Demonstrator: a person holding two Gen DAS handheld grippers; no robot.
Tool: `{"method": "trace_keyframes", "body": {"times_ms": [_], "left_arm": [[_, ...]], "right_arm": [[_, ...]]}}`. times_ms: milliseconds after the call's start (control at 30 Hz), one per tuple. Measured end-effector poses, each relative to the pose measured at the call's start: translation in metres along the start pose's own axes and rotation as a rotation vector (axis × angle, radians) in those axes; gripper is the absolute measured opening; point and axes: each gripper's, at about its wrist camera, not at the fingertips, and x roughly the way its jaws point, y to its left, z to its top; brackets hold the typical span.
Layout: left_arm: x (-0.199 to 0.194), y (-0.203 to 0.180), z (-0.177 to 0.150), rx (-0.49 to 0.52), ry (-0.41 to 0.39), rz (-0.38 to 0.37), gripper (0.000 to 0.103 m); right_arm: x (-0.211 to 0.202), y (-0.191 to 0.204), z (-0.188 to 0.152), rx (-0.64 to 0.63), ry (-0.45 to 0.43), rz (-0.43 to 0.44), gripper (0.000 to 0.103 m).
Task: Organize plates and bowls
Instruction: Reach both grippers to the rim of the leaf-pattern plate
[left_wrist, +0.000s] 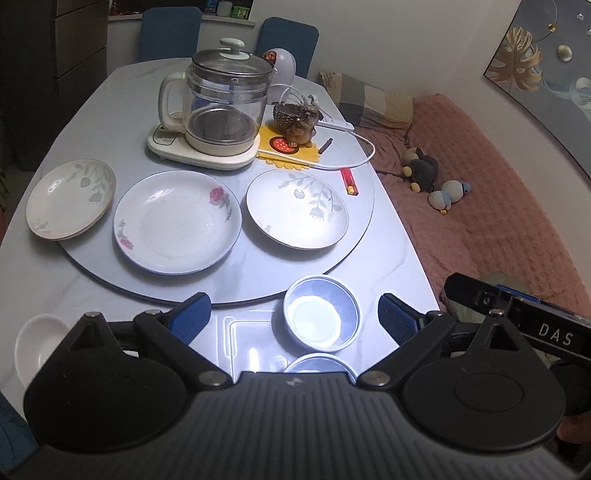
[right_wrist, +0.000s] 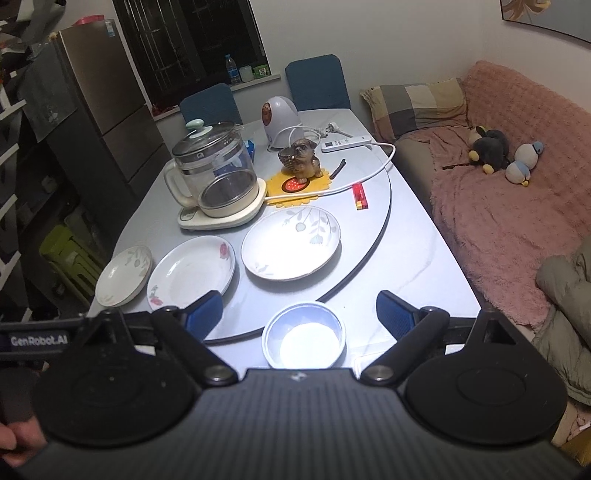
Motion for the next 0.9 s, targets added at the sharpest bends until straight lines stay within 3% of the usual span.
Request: {"method": "trace_keyframes", "body": {"times_ms": [100,367,633,900], "left_arm": [[0.028,0.004,0.014,-0.018,0.015,-0.016,0.099],[0.106,0.022,0.039,-0.107,0.072,-0.056,0.098],[0.158,0.034,0.06,-0.149,0.103,-0.055,0.097],[0.208,0.046,0.066,-0.192,0.15,-0.066,0.078]], "right_arm": [[0.023,-0.004,0.013,-0.017,0.006,0.011,0.084],[0.085,-0.011,0.05,-0.038,0.039,0.018,0.082],[0.15,-0.024,0.074,-0.045,0.1,0.003,0.081],[0.222,-0.039,0.084,-0.043,0.184,0.014,0.071]]}}
